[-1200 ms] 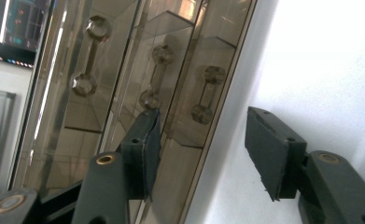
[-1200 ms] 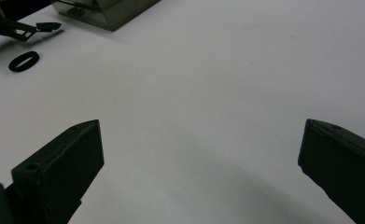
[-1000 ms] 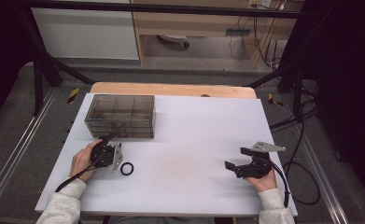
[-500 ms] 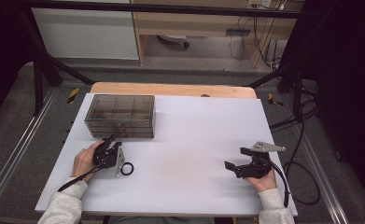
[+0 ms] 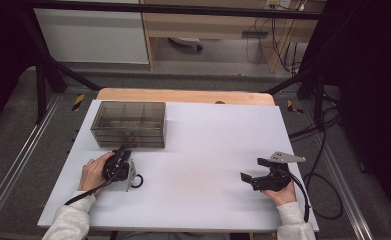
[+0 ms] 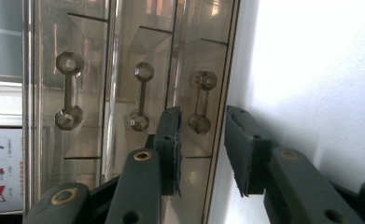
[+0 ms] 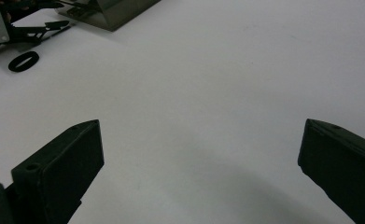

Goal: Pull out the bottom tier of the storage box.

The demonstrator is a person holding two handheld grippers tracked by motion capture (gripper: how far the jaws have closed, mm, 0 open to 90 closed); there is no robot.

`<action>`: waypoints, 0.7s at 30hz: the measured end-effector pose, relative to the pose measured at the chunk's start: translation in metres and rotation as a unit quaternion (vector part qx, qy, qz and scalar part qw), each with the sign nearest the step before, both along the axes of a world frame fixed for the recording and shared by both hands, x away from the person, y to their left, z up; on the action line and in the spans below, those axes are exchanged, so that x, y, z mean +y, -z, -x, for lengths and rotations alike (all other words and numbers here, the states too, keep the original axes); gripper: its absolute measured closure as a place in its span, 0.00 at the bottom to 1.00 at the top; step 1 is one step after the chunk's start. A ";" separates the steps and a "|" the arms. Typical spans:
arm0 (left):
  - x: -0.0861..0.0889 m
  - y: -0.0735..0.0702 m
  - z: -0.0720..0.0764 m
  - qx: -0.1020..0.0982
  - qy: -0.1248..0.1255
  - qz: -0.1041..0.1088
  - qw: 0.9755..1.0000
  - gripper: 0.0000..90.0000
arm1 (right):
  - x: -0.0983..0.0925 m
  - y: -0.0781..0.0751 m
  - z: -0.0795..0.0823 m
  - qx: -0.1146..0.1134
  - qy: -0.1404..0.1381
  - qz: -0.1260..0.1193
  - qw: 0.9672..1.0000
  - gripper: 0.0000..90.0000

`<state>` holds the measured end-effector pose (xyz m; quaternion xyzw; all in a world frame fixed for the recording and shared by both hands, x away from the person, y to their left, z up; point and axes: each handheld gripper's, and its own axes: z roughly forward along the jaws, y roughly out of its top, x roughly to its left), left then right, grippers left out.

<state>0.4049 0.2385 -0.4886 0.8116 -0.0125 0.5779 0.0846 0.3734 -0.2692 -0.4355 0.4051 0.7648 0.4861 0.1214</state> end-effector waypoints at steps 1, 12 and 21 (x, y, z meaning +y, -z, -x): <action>0.000 0.000 0.000 -0.001 -0.002 -0.002 1.000 0.75 | 0.000 0.000 0.000 0.001 0.000 -0.001 1.000 0.01; -0.002 0.007 -0.003 -0.022 -0.004 -0.019 1.000 0.81 | 0.000 0.000 0.000 0.001 -0.001 0.000 1.000 0.01; -0.003 0.008 -0.004 -0.027 -0.007 -0.028 0.999 0.84 | 0.000 0.000 0.000 0.002 0.000 0.000 1.000 0.01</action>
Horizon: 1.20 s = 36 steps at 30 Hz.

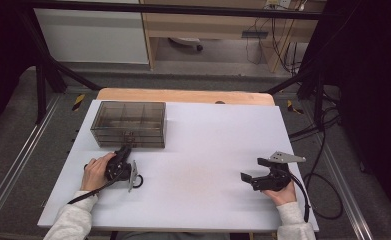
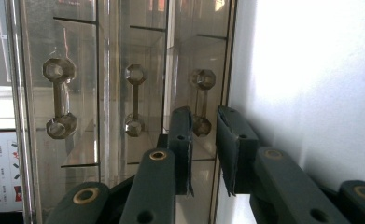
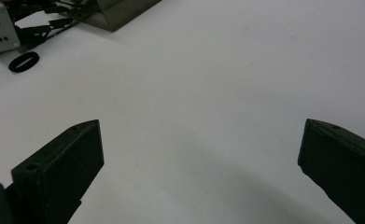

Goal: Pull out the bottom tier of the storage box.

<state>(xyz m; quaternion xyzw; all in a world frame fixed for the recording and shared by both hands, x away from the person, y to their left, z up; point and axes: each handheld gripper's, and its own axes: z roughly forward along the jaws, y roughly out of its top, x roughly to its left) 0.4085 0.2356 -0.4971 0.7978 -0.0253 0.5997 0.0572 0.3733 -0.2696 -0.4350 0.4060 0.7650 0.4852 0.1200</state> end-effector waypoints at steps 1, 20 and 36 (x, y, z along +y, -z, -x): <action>0.000 0.000 0.000 0.000 0.000 0.000 1.000 0.84 | 0.000 0.000 0.000 0.000 0.000 -0.001 1.000 0.01; 0.000 0.003 -0.004 -0.015 0.008 -0.008 1.000 0.87 | 0.000 0.000 0.000 0.001 0.000 -0.001 1.000 0.01; 0.001 0.006 -0.003 -0.026 0.015 -0.017 0.999 0.89 | 0.000 0.000 0.000 -0.001 -0.002 0.000 1.000 0.01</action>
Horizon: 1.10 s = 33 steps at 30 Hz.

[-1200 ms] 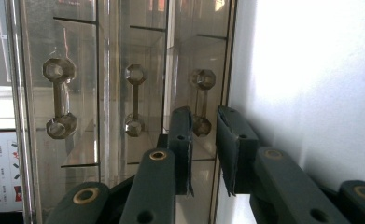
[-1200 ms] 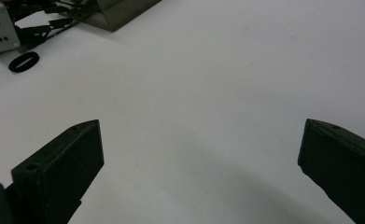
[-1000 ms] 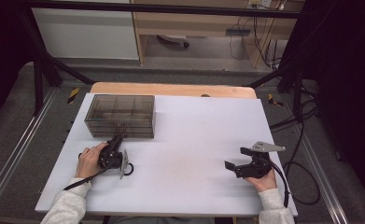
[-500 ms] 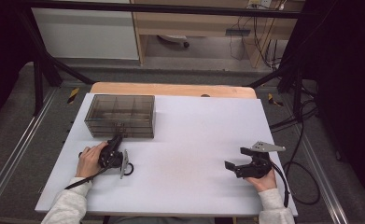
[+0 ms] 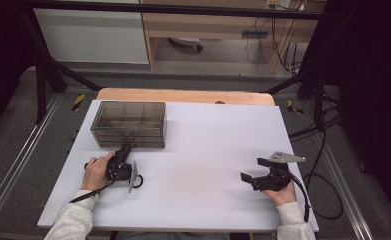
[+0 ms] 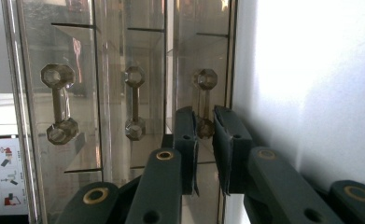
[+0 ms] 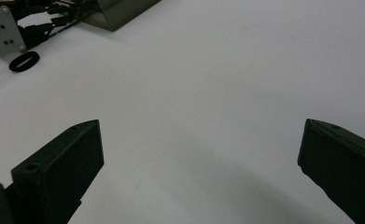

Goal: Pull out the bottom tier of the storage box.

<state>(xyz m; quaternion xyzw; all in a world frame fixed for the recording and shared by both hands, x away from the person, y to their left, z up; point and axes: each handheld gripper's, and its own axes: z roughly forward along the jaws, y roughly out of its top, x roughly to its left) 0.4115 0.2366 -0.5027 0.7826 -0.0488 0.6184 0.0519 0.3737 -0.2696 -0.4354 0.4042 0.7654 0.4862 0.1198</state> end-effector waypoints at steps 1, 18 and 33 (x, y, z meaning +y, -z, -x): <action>0.000 0.000 0.000 0.000 0.000 0.000 1.000 0.89 | 0.000 0.000 0.000 0.000 0.000 0.000 1.000 0.01; 0.000 -0.001 0.002 -0.002 -0.002 -0.006 1.000 0.89 | 0.000 0.000 0.000 0.000 0.000 0.000 1.000 0.01; 0.002 -0.002 0.010 -0.001 0.004 -0.010 1.000 0.89 | 0.000 0.000 0.000 -0.002 0.000 0.002 1.000 0.01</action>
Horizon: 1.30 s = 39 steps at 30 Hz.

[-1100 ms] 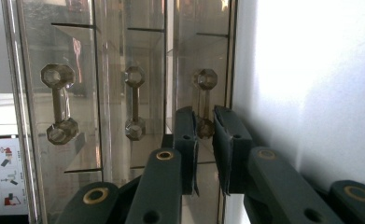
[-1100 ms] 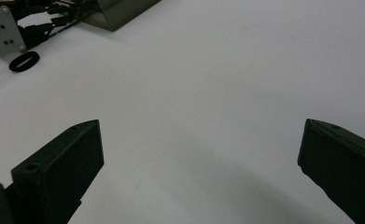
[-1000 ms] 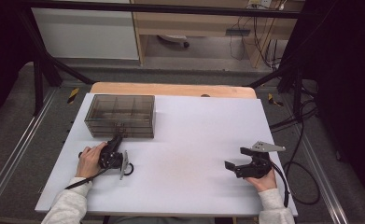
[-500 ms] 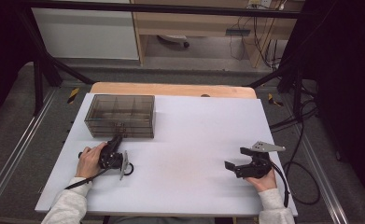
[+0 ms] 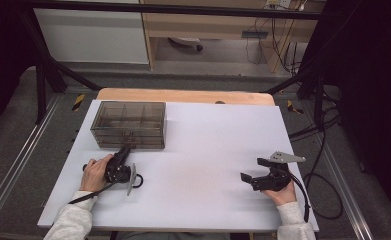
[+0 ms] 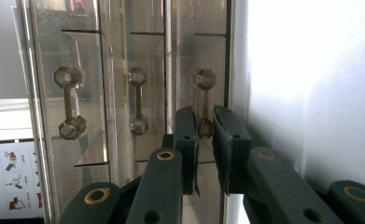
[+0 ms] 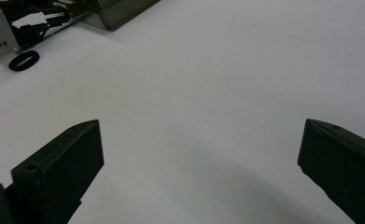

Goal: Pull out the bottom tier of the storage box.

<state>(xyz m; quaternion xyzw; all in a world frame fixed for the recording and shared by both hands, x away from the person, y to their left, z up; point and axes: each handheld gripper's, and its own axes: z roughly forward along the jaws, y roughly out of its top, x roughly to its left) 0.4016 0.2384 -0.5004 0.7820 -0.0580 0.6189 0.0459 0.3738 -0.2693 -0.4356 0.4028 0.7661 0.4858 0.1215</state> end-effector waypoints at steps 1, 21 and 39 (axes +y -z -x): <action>0.000 0.000 0.000 0.001 0.002 0.001 1.000 0.89 | 0.000 0.000 0.000 0.000 0.000 0.000 1.000 0.01; -0.002 0.001 0.011 0.003 0.003 -0.008 1.000 0.89 | 0.000 0.000 0.000 0.002 0.000 0.000 1.000 0.01; -0.001 -0.012 0.010 0.015 0.000 0.023 1.000 0.61 | 0.000 0.000 0.000 0.001 0.001 0.001 1.000 0.01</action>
